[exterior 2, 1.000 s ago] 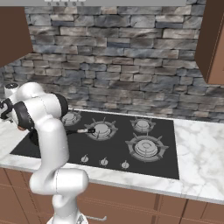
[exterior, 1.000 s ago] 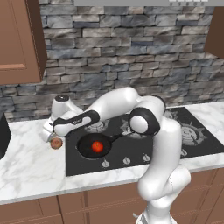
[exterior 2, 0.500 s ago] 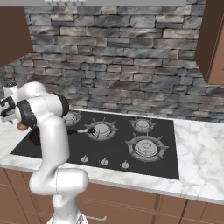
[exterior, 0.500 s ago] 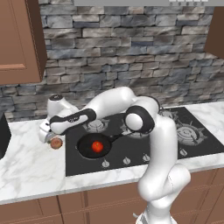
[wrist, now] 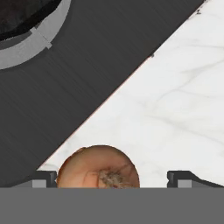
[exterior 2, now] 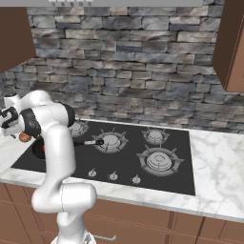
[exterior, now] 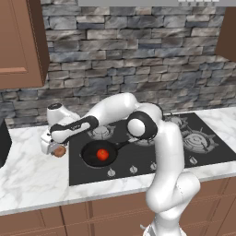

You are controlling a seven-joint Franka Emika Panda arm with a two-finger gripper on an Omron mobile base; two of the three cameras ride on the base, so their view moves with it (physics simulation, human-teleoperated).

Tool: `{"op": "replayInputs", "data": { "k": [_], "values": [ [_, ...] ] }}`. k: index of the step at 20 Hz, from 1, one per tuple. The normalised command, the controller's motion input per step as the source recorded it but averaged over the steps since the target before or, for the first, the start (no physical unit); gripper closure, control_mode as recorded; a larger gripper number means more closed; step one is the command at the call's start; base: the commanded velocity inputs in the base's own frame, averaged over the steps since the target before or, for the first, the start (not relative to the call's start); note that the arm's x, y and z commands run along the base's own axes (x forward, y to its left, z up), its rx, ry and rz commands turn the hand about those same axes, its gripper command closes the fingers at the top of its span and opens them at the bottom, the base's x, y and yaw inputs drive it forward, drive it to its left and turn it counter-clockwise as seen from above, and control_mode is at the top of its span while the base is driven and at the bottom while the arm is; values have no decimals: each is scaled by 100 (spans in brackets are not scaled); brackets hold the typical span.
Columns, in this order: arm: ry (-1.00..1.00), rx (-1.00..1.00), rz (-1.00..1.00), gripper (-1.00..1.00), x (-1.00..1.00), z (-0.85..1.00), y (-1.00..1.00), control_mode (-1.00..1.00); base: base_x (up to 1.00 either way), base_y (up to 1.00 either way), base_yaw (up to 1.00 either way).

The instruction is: Place the pan on the front left burner on the stove. Then place the tomato and the onion in the pan and turn on the front left burner.

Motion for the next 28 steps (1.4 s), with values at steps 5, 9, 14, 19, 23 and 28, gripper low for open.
{"op": "replayInputs", "data": {
  "k": [5, 9, 14, 19, 23, 28],
  "values": [
    [1, -7, -1, -100, 0, -23, 0, -100, 0, 0, 0],
    [0, -6, 0, -100, 1, -24, 0, -100, 0, 0, 0],
    [0, -4, 0, -100, 6, -25, 0, -100, 0, 0, 0],
    [-4, -3, 0, -100, 1, -44, -11, -100, 0, 0, 0],
    [-8, -4, 0, -100, 0, -64, -29, -100, 0, 0, 0],
    [-8, -2, 0, -100, 0, -60, -32, -100, 0, 0, 0]
  ]
}}
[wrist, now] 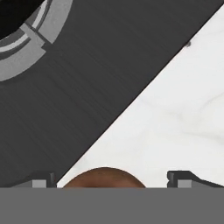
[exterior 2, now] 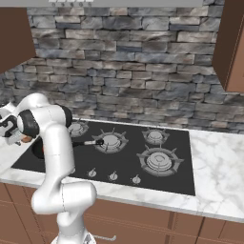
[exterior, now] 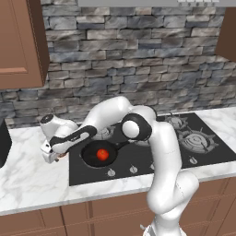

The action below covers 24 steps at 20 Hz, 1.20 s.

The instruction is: Place the pan on the front left burner on the stove. Then place the tomato and the onion in the pan and turn on the front left burner.

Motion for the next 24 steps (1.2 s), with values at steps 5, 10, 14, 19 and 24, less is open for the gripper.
{"op": "replayInputs", "data": {
  "k": [5, 10, 14, 19, 24],
  "values": [
    [-10, 0, 0, -100, 1, -54, -27, -100, 0, 0, 0],
    [-15, -1, 0, 100, 10, -38, -4, -100, 0, 0, 0],
    [-15, 0, 0, 100, 1, -36, -25, -100, 0, 0, 0],
    [-20, 0, 0, 100, 0, -18, -41, -100, 0, 0, 0],
    [-24, 1, -1, 100, 0, 23, -44, -100, 0, 0, 0]
  ]
}}
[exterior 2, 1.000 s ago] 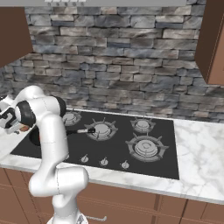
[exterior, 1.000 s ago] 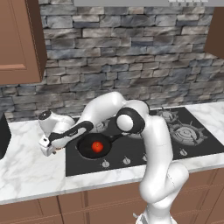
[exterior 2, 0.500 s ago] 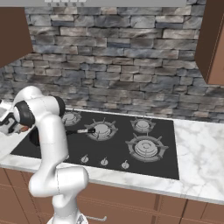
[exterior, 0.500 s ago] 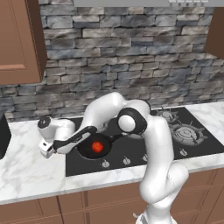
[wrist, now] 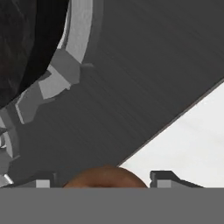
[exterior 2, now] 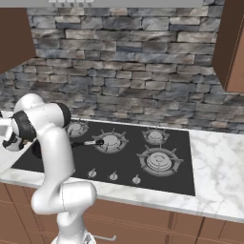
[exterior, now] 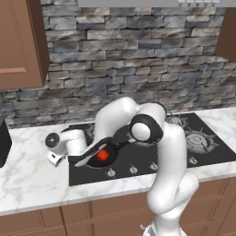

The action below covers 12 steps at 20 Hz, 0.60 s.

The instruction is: Place the pan on the front left burner on the stove. Then place the tomato and the onion in the pan and turn on the front left burner.

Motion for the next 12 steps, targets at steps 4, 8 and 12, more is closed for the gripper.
{"op": "replayInputs", "data": {
  "k": [4, 8, 12],
  "values": [
    [-7, 11, -6, 100, 0, 91, -15, -100, 0, 0, 0],
    [-1, 21, -6, 100, 0, 100, 0, -100, 0, 0, 0],
    [-1, 18, -7, 100, -3, 100, 0, -100, 0, 0, 0]
  ]
}}
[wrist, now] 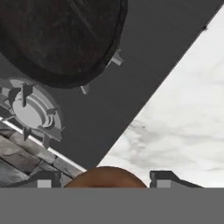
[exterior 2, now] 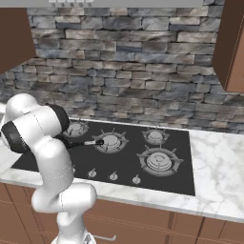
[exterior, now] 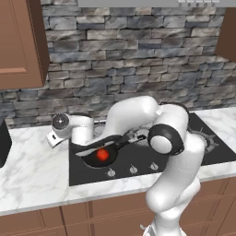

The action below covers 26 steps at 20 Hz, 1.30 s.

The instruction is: Place the pan on the front left burner on the stove. Then place the tomato and the onion in the pan and turn on the front left burner.

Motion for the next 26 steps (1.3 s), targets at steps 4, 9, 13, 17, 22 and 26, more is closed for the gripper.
{"op": "replayInputs", "data": {
  "k": [4, 9, 13, 17, 22, 26],
  "values": [
    [0, 12, -13, 100, -42, 95, -11, -100, 0, 0, 0],
    [2, 11, -19, 100, -73, 93, -38, -100, 0, 0, 0],
    [5, 12, -17, 100, -79, 89, -67, -100, 0, 0, 0],
    [7, 16, -16, 100, -57, 89, -72, -100, 0, 0, 0],
    [9, 17, -10, 100, -32, 52, -81, -100, 0, 0, 0],
    [7, 13, -6, 100, -21, -1, -49, -100, 0, 0, 0]
  ]
}}
